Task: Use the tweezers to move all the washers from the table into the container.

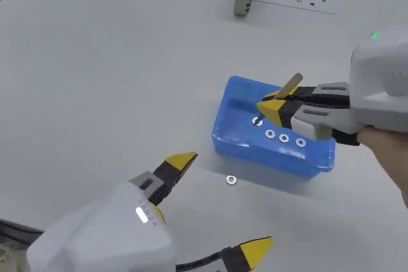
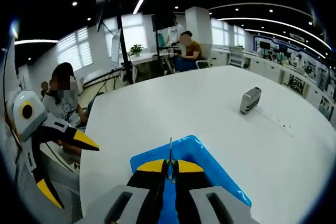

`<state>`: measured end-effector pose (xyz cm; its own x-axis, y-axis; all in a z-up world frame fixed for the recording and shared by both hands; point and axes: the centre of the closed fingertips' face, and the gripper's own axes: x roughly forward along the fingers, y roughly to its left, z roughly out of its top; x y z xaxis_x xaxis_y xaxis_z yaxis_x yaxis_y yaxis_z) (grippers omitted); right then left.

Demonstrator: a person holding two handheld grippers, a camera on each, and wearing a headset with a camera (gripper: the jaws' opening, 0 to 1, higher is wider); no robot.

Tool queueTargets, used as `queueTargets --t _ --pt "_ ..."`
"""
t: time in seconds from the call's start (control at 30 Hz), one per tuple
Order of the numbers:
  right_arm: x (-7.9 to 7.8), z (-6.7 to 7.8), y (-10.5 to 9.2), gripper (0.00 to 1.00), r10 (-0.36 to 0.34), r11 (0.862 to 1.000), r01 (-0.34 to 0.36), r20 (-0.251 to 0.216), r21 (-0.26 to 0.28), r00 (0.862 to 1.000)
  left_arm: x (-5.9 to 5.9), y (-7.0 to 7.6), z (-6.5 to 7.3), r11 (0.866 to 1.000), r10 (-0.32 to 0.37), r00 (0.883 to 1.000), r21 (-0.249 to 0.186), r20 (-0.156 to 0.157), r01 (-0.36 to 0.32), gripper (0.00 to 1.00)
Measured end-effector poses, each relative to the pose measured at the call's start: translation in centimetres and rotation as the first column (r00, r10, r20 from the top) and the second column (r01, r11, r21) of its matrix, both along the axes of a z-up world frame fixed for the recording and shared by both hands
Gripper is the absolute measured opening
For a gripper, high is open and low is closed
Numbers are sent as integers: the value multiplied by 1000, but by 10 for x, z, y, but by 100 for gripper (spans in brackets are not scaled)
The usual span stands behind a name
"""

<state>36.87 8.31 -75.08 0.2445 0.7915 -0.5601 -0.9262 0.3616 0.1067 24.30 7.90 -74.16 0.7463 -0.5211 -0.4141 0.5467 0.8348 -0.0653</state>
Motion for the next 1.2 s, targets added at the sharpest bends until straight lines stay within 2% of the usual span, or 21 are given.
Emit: queueTargets --t 0.1,0.2,0.47,0.6,0.73,0.9,1.2 --pt "6 -15 -1 3 5 1000 -6 -10 -31 1000 0 0 0 1000 1 1000 -1 -4 -1 74" --pt "4 -20 1 3 10 999 -10 -14 -44 1000 0 0 -1 1000 1 1000 1 -4 -1 74" --pt "3 -28 2 3 8 998 -10 -39 -59 999 -1 0 -1 1000 -3 1000 3 -9 3 73" --pt "1 -29 1 3 15 997 -18 -35 -79 999 -1 1 -1 1000 1 1000 2 -8 -1 73" --pt "2 -29 0 3 10 997 -13 -36 -76 999 -1 0 -1 1000 0 1000 1 -7 0 73" --pt "3 -24 -3 4 4 997 -5 -18 -72 1000 0 1 -1 1000 1 1000 3 -5 -1 73" --pt "-6 15 -6 3 5 1000 -5 40 14 999 0 1 -1 1000 4 1000 2 -3 -4 73"
